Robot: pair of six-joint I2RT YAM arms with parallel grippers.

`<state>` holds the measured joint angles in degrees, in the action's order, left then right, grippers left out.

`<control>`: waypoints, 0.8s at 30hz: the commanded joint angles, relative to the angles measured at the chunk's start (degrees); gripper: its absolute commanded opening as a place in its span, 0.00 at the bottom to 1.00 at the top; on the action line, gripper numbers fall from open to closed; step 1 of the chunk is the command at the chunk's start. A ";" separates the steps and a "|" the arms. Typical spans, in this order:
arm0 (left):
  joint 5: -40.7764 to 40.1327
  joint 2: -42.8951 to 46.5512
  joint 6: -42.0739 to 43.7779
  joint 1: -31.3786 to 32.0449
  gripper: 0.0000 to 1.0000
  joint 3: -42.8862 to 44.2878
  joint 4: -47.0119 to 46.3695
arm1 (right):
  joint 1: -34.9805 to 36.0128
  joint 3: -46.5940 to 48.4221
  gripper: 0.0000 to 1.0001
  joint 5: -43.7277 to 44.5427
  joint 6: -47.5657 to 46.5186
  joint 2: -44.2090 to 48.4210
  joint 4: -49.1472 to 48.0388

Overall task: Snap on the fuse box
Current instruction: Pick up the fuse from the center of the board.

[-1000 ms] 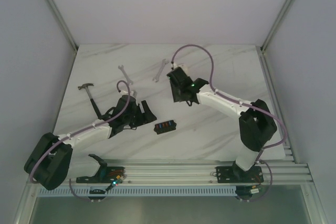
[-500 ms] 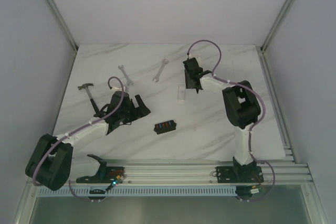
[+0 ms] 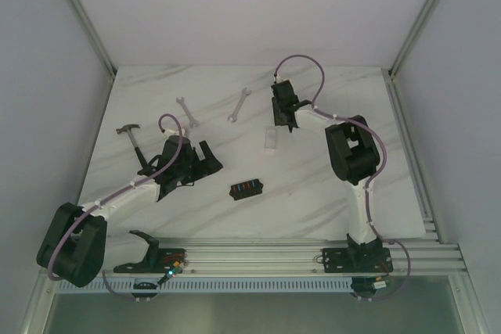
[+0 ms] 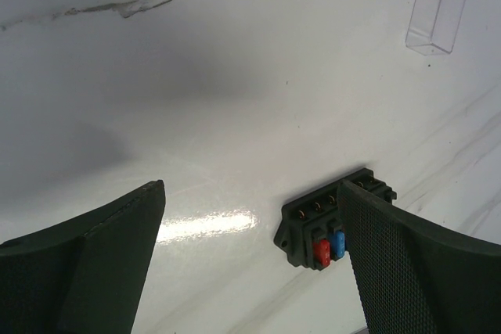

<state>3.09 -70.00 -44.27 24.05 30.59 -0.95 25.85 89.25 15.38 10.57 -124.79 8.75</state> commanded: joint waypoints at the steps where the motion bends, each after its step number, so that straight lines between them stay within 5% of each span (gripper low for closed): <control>1: 0.90 0.31 0.74 -0.32 1.00 0.68 0.97 | -0.74 1.55 0.40 -1.17 -0.99 -2.24 0.56; 24: 2.36 0.11 0.46 -0.32 1.00 0.45 0.95 | -3.18 1.74 0.35 -8.52 1.48 -3.87 8.11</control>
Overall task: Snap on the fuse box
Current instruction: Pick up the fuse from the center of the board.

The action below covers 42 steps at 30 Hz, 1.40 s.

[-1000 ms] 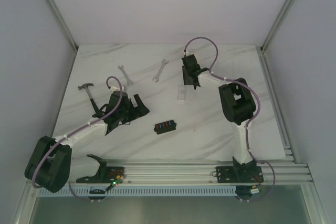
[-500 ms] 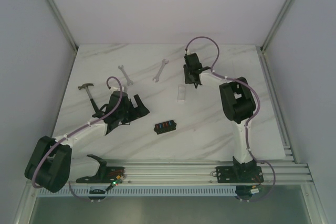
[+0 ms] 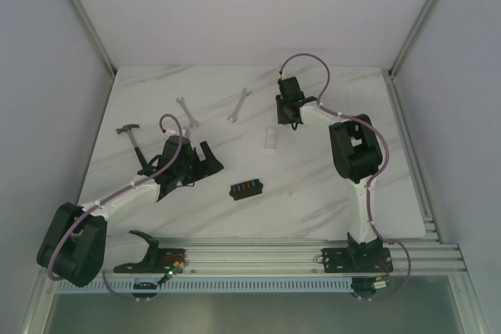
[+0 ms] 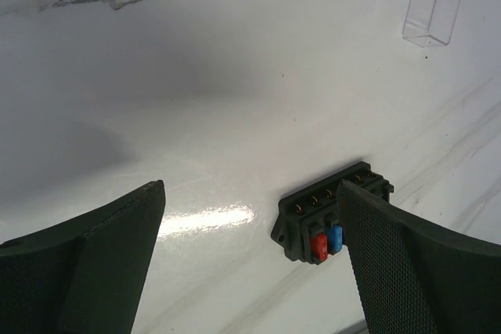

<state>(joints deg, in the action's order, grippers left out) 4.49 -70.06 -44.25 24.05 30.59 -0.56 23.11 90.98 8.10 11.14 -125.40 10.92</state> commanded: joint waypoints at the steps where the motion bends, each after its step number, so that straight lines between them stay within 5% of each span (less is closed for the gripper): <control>1: 0.96 0.18 0.41 -0.32 1.00 0.44 0.56 | -0.44 -0.06 0.34 -1.03 0.91 -3.24 6.15; 16: 2.91 1.57 0.35 -0.17 1.00 0.69 -0.15 | 1.00 -3.23 0.28 2.33 1.44 0.23 7.73; 42: 2.33 7.37 -0.14 3.96 1.00 -0.70 -4.55 | 10.09 -27.21 0.33 2.96 12.02 20.11 13.10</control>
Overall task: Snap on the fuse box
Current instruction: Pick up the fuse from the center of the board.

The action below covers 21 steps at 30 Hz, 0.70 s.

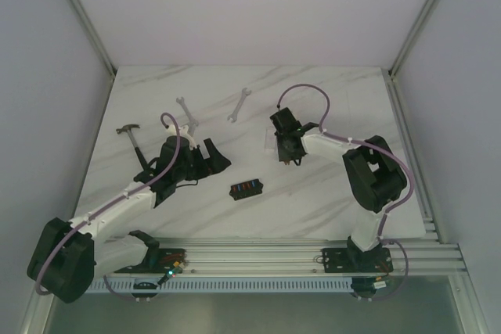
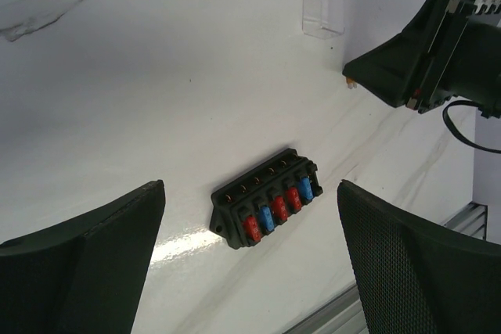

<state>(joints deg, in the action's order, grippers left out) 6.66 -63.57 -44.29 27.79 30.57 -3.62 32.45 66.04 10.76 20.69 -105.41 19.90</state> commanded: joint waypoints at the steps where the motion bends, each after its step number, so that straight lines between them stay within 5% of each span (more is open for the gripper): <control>1: 0.23 0.84 -0.16 0.24 1.00 -0.64 -1.55 | 0.76 -2.46 0.33 0.20 2.63 0.13 4.16; 10: 0.35 0.87 -0.12 0.27 1.00 -0.69 -1.45 | 1.03 -2.77 0.43 -0.17 4.89 -0.20 5.53; 21: 0.62 -0.53 0.06 0.30 1.00 0.04 -1.52 | 1.76 -1.50 0.37 2.02 6.78 -2.92 8.16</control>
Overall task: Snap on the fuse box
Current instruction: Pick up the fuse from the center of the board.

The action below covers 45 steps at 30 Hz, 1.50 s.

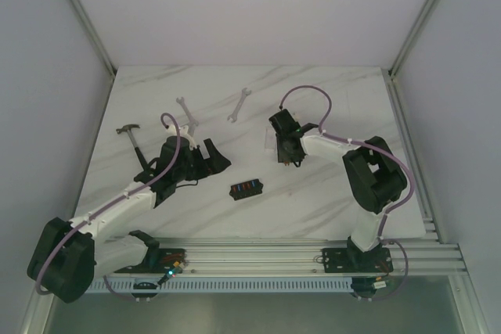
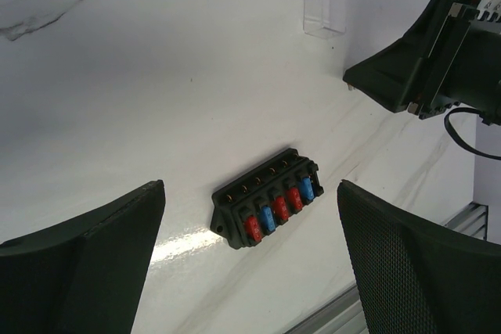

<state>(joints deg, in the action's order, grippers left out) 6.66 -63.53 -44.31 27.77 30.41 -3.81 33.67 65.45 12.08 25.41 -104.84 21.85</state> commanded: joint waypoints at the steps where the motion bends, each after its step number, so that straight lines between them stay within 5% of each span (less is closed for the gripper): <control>1: 0.68 -0.75 0.17 0.37 1.00 0.32 -1.36 | 0.63 -0.75 0.36 0.86 2.10 -3.79 6.36; 14: 0.95 -1.57 0.37 0.71 1.00 1.14 -1.63 | 1.02 0.78 0.37 2.06 2.08 -7.27 6.30; 22: 1.07 -2.31 0.54 1.59 1.00 1.23 -2.65 | 1.05 0.20 0.28 1.01 2.09 -7.95 4.61; 35: -1.48 -3.23 2.22 5.85 0.97 0.69 -14.69 | 4.17 -0.41 0.23 -0.31 4.75 4.46 2.61; 45: -8.21 -8.30 4.92 12.09 0.76 -1.61 -29.85 | 8.27 -3.89 0.22 -2.56 12.46 14.47 -5.92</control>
<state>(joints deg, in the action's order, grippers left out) 2.81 -69.89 -42.22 37.67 29.67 -25.80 40.73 63.81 10.68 33.23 -93.91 20.58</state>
